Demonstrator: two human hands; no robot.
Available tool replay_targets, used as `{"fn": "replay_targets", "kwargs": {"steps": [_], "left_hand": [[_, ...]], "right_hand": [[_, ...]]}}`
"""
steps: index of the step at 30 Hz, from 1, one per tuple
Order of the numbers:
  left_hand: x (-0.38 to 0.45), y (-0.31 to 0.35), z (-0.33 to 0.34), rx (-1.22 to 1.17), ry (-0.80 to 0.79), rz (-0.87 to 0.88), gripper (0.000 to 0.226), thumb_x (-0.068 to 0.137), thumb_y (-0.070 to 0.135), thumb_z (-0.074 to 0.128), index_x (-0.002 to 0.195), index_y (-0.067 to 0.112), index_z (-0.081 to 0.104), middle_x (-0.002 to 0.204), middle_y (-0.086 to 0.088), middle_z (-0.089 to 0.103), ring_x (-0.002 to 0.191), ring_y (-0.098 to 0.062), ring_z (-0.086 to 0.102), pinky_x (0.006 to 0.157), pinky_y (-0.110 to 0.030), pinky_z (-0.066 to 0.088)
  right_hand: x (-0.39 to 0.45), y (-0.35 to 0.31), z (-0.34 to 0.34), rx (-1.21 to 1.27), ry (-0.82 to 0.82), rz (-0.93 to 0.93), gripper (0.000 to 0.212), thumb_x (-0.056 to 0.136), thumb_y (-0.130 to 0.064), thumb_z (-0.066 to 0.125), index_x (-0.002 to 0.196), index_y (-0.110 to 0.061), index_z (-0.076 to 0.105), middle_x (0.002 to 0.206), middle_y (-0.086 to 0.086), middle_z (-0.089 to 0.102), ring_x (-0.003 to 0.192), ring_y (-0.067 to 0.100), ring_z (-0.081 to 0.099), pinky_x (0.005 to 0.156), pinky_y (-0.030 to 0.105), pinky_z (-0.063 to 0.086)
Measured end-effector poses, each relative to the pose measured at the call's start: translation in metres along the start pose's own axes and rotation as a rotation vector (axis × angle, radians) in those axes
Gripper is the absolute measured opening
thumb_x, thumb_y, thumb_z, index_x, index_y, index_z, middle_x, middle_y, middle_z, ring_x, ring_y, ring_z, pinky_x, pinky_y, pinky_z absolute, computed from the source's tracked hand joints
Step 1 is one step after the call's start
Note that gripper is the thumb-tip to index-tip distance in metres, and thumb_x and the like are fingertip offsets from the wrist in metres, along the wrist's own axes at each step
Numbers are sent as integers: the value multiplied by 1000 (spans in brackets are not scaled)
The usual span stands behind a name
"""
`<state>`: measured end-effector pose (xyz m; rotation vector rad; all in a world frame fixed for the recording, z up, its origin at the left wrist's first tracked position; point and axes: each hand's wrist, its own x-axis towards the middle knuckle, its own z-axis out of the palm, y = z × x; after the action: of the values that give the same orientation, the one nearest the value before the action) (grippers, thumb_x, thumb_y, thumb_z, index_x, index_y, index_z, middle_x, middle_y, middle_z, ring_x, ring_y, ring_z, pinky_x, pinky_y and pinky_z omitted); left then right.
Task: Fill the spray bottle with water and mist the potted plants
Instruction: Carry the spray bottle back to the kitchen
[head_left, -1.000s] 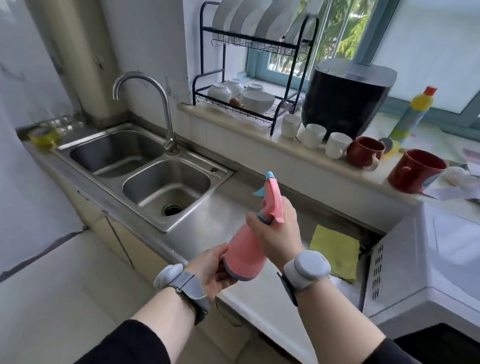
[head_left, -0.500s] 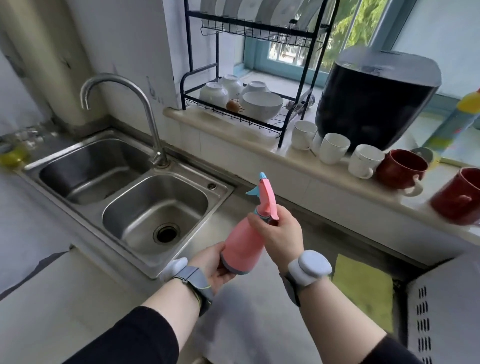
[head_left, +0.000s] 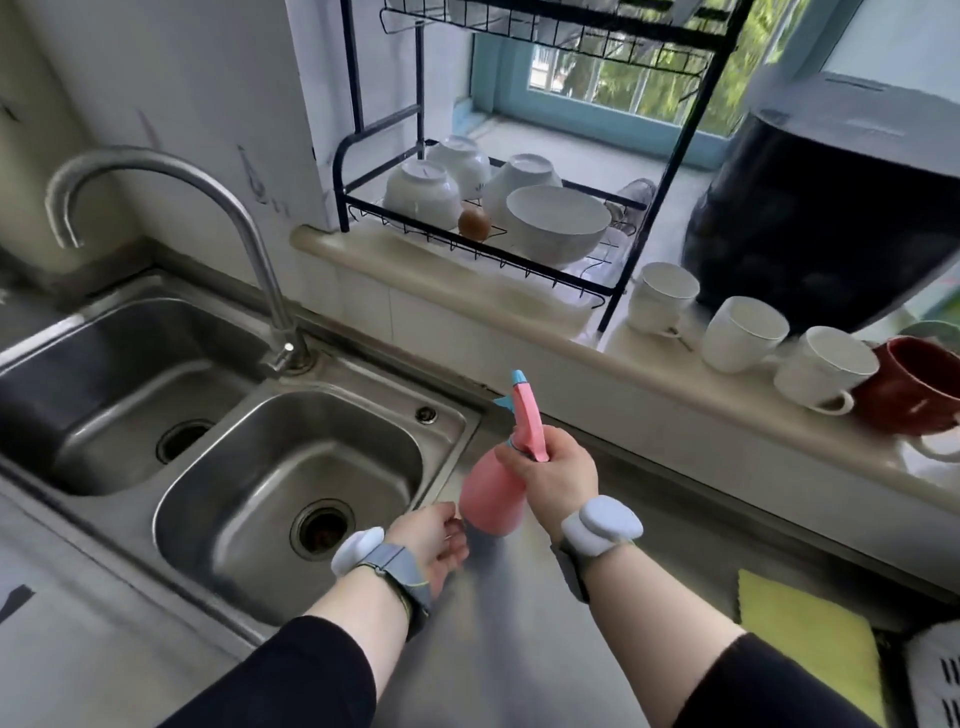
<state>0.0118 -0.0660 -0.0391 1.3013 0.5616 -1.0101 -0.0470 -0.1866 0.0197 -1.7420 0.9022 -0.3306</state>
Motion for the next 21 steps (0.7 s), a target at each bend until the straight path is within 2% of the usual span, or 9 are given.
{"fn": "replay_targets", "kwargs": {"steps": [4,8,11,15,21], "left_hand": [[17,7,-2,-7,7,-18,20,93,8,49,73,8,53,69,-9,47,59,-20,41,58,-27,40],[28,14,-2,1,17,-21,16,92,7,52,77,5,56,71,-10,54,61,-21,49,57,-27,44],[30,16,-1,-9,12,-33,15,93,7,52,79,5,57,72,-10,56,62,-21,51,49,-23,46],[30,18,-1,-24,5,-31,14,94,7,52,81,4,56,71,-12,55,63,-22,51,60,-27,44],[23,16,0,-29,4,1,14,94,6,51,81,4,56,71,-12,55,63,-22,51,59,-27,44]], "right_hand": [[22,4,17,-56,45,8,14,80,-21,71,78,-30,60,93,-4,65,83,12,60,72,23,45],[38,7,28,-96,70,36,16,80,-20,70,77,-32,59,93,-4,64,85,16,59,80,29,49],[44,12,32,-98,57,51,7,82,-21,67,85,-25,63,89,-8,62,80,12,58,71,23,46],[48,20,36,-103,64,65,8,81,-21,67,89,-23,65,89,-7,63,80,11,57,63,16,42],[48,20,37,-119,28,65,8,82,-21,65,90,-23,65,91,-4,64,83,16,59,70,25,45]]}}
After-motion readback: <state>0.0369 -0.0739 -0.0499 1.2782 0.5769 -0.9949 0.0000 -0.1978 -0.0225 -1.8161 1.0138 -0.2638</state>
